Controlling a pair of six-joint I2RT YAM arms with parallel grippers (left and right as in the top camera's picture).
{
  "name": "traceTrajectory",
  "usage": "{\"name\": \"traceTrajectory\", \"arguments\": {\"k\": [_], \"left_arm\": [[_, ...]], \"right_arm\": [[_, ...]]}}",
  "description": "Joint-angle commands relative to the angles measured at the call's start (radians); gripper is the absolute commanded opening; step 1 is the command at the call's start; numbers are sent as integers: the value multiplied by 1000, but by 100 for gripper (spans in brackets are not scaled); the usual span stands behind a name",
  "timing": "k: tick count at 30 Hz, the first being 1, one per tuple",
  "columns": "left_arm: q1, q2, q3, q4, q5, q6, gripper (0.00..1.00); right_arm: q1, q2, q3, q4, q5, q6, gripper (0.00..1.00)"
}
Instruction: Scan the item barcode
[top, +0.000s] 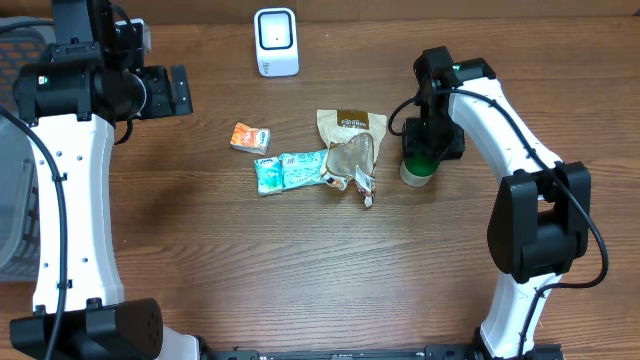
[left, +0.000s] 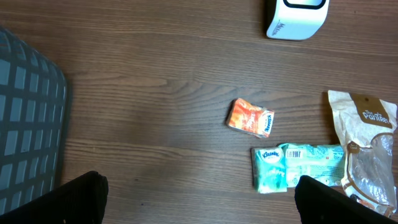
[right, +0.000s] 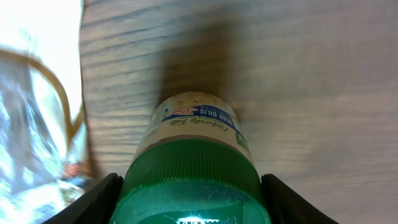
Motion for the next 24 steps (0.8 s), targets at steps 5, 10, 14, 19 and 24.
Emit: {"name": "traceTrajectory", "arguments": {"k": [5, 10, 14, 19, 24], "left_arm": [[-2, -15, 22, 1, 7, 14, 100], [-2, -15, 22, 1, 7, 15, 99], [-2, -15, 22, 1, 7, 14, 100], [-2, -15, 22, 1, 7, 14, 100], [-2, -15, 22, 1, 7, 14, 100]], "right_arm": [[18, 3, 26, -3, -211, 768, 52], [39, 3, 26, -9, -216, 904, 67], [38, 3, 26, -9, -106, 822, 83], [23, 3, 35, 13, 44, 483, 100], [16, 3, 85, 19, 31, -27, 100]]}}
